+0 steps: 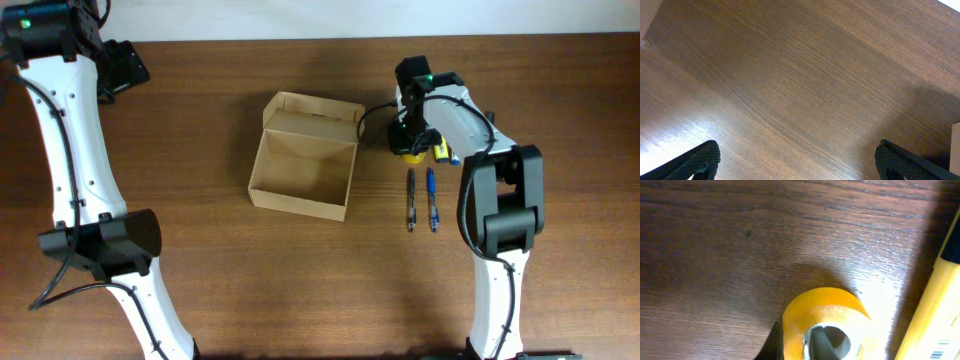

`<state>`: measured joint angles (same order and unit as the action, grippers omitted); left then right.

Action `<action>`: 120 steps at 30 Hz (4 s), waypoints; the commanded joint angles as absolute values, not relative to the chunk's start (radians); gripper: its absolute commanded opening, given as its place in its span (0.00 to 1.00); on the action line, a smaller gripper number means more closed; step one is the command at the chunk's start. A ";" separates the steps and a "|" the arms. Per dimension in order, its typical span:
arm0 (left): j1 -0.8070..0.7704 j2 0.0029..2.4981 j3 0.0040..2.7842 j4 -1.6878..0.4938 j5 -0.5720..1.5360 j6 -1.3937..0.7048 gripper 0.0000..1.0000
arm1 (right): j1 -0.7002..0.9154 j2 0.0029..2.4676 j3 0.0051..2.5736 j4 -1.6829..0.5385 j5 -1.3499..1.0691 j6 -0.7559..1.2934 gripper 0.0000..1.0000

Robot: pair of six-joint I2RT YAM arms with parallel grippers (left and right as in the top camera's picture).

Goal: Pack container
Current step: 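Carry the tape roll into the box and release it, then move the right gripper to the yellow highlighter and grasp it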

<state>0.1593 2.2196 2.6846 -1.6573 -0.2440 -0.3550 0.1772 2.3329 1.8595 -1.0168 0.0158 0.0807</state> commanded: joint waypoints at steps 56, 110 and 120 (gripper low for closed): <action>0.162 2.201 2.680 -1.658 -0.247 -0.343 1.00 | 0.683 2.315 2.070 -1.149 -0.023 -0.169 0.04; 0.162 2.201 2.680 -1.658 -0.247 -0.343 1.00 | 0.045 2.296 2.026 -1.214 0.044 0.106 0.56; 0.162 2.201 2.680 -1.658 -0.247 -0.343 1.00 | 0.044 2.298 1.877 -1.050 0.032 0.046 0.56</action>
<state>0.1593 2.2196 2.6843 -1.6569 -0.2436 -0.3550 0.0521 2.2948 1.9053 -1.0721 0.0540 0.0921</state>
